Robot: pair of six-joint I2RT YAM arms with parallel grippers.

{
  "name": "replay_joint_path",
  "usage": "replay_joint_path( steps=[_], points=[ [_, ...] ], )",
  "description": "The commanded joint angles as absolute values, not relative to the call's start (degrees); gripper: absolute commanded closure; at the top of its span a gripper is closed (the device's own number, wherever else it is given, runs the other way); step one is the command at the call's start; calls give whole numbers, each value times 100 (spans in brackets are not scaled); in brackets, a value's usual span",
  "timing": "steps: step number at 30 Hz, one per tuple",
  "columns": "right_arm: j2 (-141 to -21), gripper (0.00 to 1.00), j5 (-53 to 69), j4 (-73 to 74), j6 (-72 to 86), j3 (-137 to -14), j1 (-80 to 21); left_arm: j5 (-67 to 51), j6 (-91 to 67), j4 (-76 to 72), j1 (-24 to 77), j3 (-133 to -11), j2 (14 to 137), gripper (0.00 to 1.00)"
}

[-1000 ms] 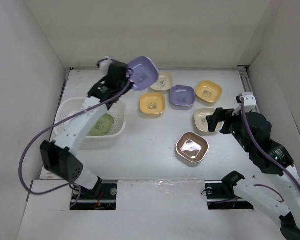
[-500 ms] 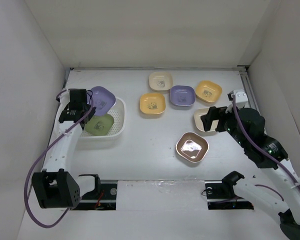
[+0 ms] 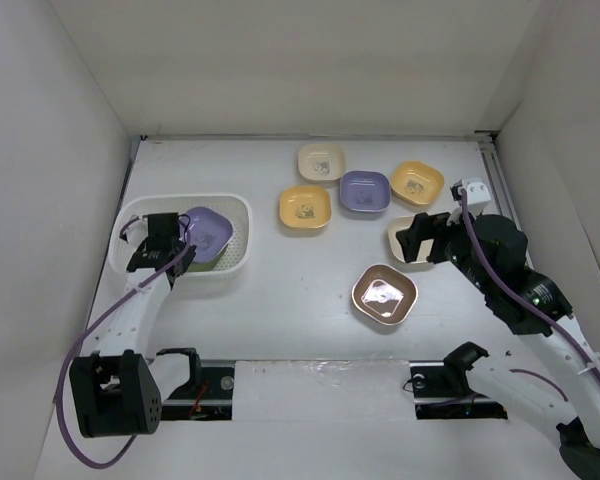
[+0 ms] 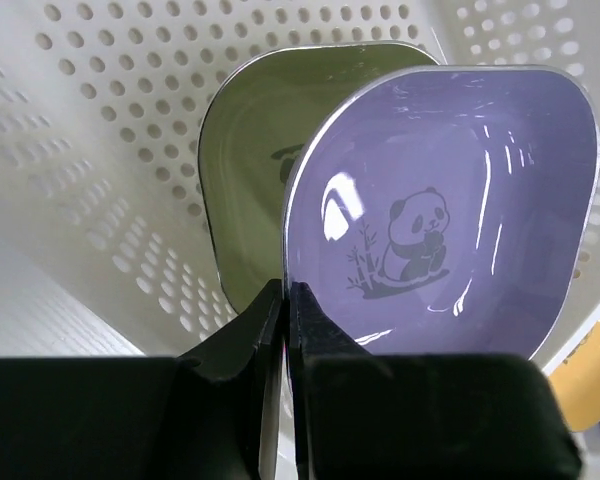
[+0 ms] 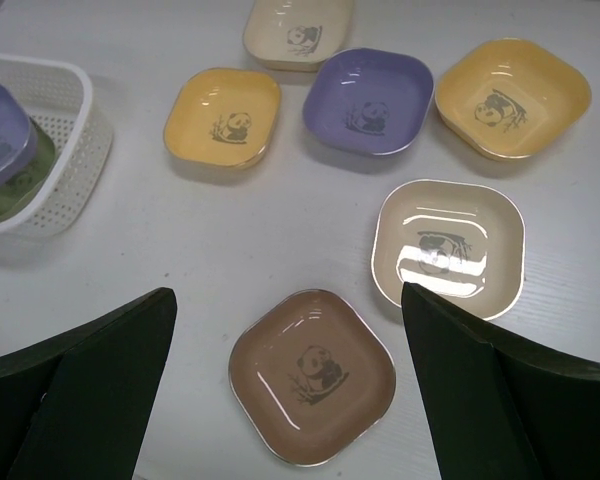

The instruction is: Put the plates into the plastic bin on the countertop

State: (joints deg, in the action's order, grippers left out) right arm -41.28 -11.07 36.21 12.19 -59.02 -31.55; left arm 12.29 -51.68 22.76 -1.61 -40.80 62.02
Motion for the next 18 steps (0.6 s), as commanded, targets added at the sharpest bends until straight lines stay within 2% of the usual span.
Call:
replay_joint_path(
  steps=[1, 3, 4, 5, 6, 7, 10, 11, 12, 15, 18],
  points=[
    [-4096, 0, -993, 3217, 1151, -5810, -3146, 1424, -5405, 1890, -185, -3929, 5880, 97],
    [-4148, 0, -993, 3217, 1151, -5810, -3146, 1485, -5405, 1890, -185, -3929, 5880, 92],
    [-4148, 0, -993, 3217, 1151, -5810, -3146, 1538, -5405, 1890, -185, -3981, 5880, 80],
    [-4148, 0, -993, 3217, 1151, -5810, -3146, 1538, -5405, 1959, -185, -3981, 5880, 71],
    [-4148, 0, -993, 3217, 1151, -5810, -3146, 1538, -5405, 1960, -185, -4060, 5880, 56],
    [-4148, 0, -993, 3217, 1151, -5810, -3146, 1538, -5457, 2047, -185, -4061, 5880, 49],
    [-4096, 0, -993, 3269, 1151, -5862, -3146, 1590, -5458, 2223, -185, -4201, 5679, 18],
    [-4096, 0, -993, 3270, 1151, -5862, -3146, 1652, -5458, 2224, -185, -4288, 5591, 4],
    [-4096, 0, -993, 3270, 1151, -5862, -3146, 1705, -5458, 2311, -185, -4420, 5407, 0],
    [-4096, 0, -993, 3270, 1151, -5862, -3146, 1540, -5169, 2251, -132, -4666, 5177, 0],
    [-4148, 0, -1063, 3270, 1151, -5915, -3146, 944, -4739, 1776, 507, -5008, 5272, 0]
  ],
)
